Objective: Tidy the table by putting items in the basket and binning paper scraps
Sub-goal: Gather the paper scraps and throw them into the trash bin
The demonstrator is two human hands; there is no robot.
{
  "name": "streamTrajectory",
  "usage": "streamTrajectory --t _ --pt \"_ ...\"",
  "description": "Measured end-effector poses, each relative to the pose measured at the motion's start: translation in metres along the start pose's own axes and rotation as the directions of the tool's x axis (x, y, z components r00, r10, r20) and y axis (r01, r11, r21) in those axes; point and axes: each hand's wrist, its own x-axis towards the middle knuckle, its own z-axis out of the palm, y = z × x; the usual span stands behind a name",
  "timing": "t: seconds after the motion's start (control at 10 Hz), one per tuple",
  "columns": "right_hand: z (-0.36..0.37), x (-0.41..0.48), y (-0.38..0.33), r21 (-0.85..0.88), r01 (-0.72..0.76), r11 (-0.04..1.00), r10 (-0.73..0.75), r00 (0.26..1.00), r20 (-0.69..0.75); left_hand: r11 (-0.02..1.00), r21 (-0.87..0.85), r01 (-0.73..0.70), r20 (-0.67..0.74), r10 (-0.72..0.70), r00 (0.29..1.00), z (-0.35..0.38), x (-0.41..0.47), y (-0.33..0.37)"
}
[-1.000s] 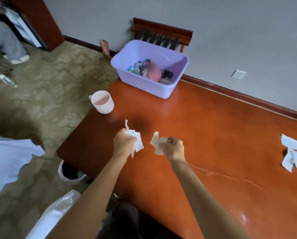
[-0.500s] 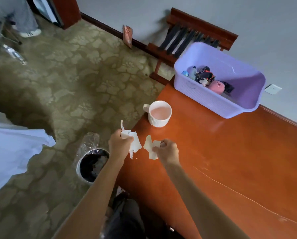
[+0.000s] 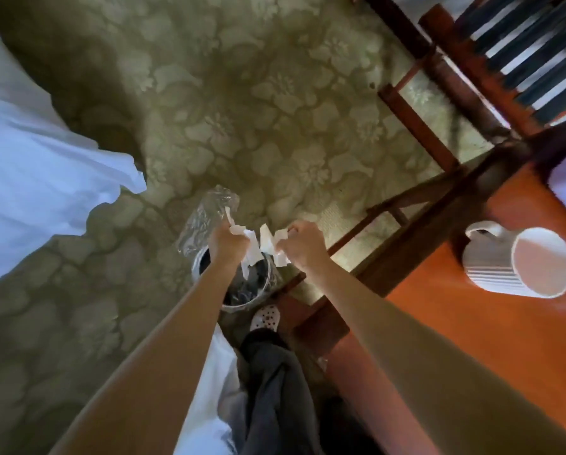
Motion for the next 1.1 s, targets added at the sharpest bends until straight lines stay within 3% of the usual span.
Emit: streamTrajectory --t 0.2,0.4,0.6,0.7,0.8,0.9,1.0,1.1 --pt "0.097 0.081 0.023 -0.245 -0.056 0.968 0.091 0.986 0.136 0.974 -0.088 0.207 -0.027 -0.21 0.977 0.008 0.083 -0.083" --pt "0.187 0.151 0.069 -0.473 -0.07 0.878 0.181 0.964 0.193 0.942 -0.09 0.324 0.017 -0.324 0.946 0.034 0.151 -0.159" --pt "0.236 0.192 0.102 -0.441 -0.141 0.886 0.218 0.968 0.127 0.937 -0.062 0.343 0.037 -0.341 0.939 0.054 0.187 -0.203" --pt "0.244 0.2 0.111 -0.39 -0.203 0.898 0.274 0.952 0.138 0.892 -0.178 0.415 0.102 -0.403 0.909 0.065 0.202 -0.214" --pt "0.248 0.201 0.113 -0.41 -0.205 0.889 0.323 0.915 0.243 0.85 -0.197 0.488 0.237 -0.442 0.865 0.069 0.209 -0.218" --pt "0.239 0.197 0.106 -0.414 -0.202 0.888 0.34 0.894 0.293 0.86 -0.183 0.475 0.254 -0.426 0.868 0.066 0.203 -0.209" --pt "0.221 0.189 0.094 -0.423 -0.163 0.891 0.3 0.912 0.281 0.81 -0.277 0.517 0.26 -0.454 0.852 0.063 0.193 -0.18" --pt "0.193 0.171 0.077 -0.474 -0.073 0.877 0.236 0.926 0.294 0.833 -0.212 0.511 0.183 -0.479 0.858 0.05 0.18 -0.163"
